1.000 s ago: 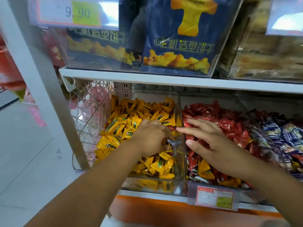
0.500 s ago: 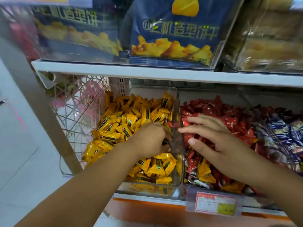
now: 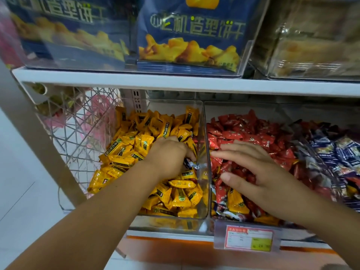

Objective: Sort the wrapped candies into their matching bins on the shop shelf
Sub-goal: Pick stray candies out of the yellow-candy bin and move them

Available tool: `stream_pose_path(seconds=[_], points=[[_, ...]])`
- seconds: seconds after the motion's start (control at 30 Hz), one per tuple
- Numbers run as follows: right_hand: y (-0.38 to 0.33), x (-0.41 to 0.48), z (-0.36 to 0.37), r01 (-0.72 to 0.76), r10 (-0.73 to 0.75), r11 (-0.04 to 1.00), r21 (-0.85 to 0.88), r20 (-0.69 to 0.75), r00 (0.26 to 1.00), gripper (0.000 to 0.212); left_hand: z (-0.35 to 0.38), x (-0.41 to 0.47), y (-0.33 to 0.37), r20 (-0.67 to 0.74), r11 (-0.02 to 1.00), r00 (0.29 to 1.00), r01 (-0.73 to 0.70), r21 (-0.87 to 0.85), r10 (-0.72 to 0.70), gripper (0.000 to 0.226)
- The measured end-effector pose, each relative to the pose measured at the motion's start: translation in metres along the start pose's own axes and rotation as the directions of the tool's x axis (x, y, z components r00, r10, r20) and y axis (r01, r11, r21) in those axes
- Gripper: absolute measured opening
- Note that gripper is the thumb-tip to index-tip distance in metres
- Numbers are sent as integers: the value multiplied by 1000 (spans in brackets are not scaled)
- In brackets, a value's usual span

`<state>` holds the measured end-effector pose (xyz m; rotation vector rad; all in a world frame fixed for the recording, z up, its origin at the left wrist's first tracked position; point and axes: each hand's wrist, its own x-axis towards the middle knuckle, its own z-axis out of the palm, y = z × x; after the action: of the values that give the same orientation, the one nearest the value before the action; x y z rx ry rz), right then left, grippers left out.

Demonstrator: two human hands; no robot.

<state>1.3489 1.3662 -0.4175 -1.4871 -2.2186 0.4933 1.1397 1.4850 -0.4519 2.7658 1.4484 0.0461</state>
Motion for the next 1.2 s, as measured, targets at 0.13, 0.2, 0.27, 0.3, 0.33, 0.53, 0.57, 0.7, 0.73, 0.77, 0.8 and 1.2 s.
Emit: stream_pose_path(seconds=[0.13,0.2,0.27,0.3,0.33,0.53,0.57,0.7,0.73,0.77,0.8,1.2], points=[[3,1,5,-10,15,993,-117,45,999,47,5,3,5,-56,996,998,-24,89,29,37],[2,2,4,-21,30,991,-135,62,998,43,6,1,4,-83,998,996,-27,65,32,34],[0,1,4,-22,31,989,-143,65,997,43,5,-4,1,-106,1000,994,-19,-4,18,31],[1,1,5,-19,28,989,-147,57,998,43,4,-7,-1,-120,998,993,-10,-57,3,30],[1,0,6,-19,27,989,-149,50,998,44,2,-10,-2,-136,993,991,-2,-118,-14,29],[1,-9,4,-20,18,994,-111,-24,1000,42,-13,-33,-4,-206,850,970,-1,-527,-127,16],[0,-11,2,-22,18,995,-93,-38,999,41,-16,-38,-4,-166,794,977,9,-607,-138,12],[-1,-19,-5,-33,27,998,-53,-124,992,38,-25,-53,-6,-68,634,989,30,-773,-130,7],[-1,-20,-5,-47,41,998,-47,-131,991,38,-28,-57,-5,-74,598,988,22,-801,-136,7],[-1,-21,-5,-56,49,997,-46,-135,990,40,-31,-61,-2,-87,572,986,12,-820,-144,7],[-3,-23,-5,-64,57,997,-47,-133,989,42,-35,-65,3,-101,552,983,0,-834,-152,7],[-26,-46,-17,19,146,905,425,-352,925,60,-71,-65,125,-241,481,947,-112,-869,-214,9]])
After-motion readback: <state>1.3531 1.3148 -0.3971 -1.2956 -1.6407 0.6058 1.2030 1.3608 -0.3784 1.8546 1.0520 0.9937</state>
